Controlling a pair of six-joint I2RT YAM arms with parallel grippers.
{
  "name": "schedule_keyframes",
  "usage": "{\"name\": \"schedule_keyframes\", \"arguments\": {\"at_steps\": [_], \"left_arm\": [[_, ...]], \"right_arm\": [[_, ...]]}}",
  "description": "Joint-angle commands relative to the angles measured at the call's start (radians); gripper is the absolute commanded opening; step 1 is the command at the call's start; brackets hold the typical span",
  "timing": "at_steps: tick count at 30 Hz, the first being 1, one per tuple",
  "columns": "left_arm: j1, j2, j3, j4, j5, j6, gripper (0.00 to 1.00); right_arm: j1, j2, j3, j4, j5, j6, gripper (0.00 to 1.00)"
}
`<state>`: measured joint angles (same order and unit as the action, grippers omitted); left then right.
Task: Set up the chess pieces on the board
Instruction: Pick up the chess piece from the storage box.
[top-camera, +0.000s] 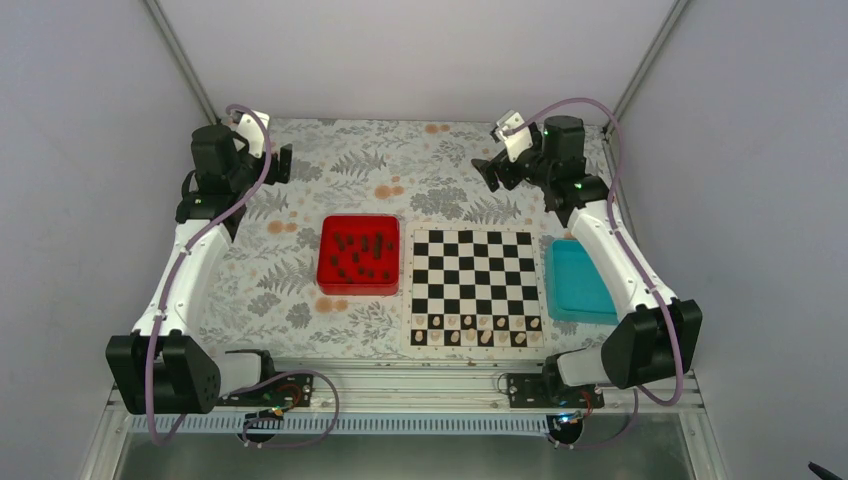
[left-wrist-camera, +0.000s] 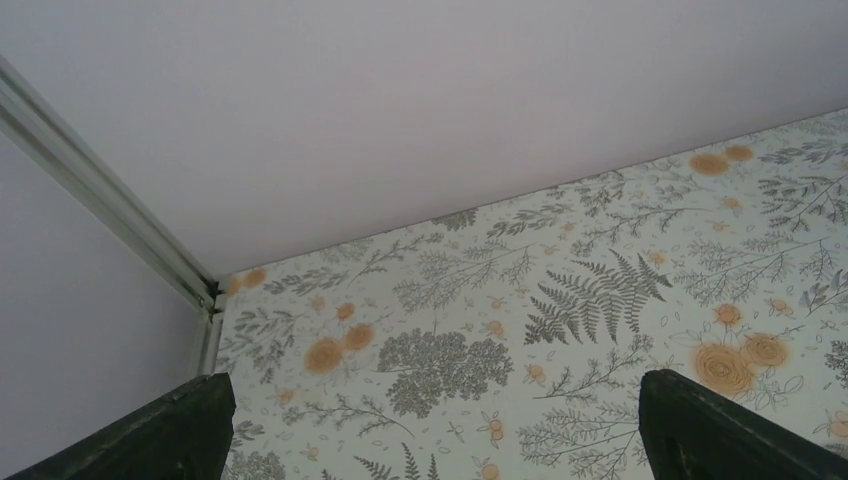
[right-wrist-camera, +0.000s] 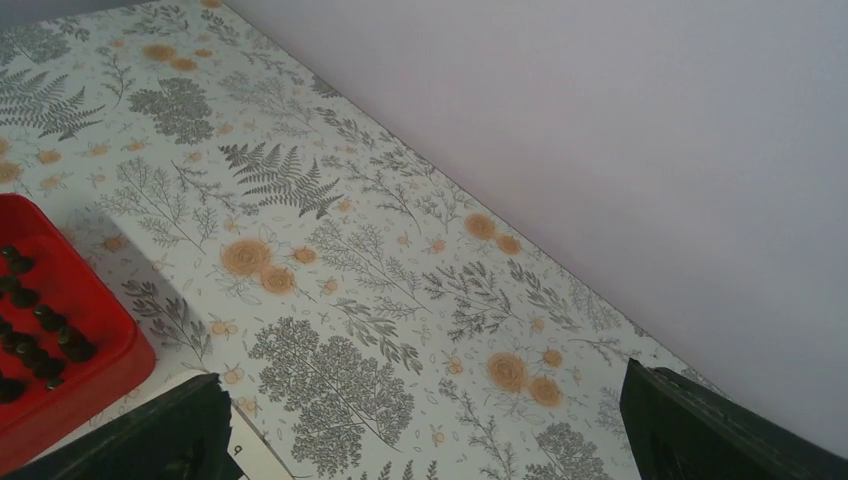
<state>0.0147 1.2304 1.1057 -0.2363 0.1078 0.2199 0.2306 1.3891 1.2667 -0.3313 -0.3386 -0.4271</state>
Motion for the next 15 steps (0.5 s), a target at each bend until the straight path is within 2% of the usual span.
{"name": "schedule_keyframes", "arguments": {"at_steps": [1, 15], "left_arm": [[-0.005, -0.016, 0.020, -0.009, -0.017, -0.002, 1.00], [-0.005, -0.036, 0.005, 0.000, 0.006, 0.001, 1.00]], "right_arm": [[0.014, 0.003, 0.035, -0.010, 0.006, -0.038, 1.00], [0.027, 0.059, 0.110, -0.084, 0.013, -0.066, 0.99]]}}
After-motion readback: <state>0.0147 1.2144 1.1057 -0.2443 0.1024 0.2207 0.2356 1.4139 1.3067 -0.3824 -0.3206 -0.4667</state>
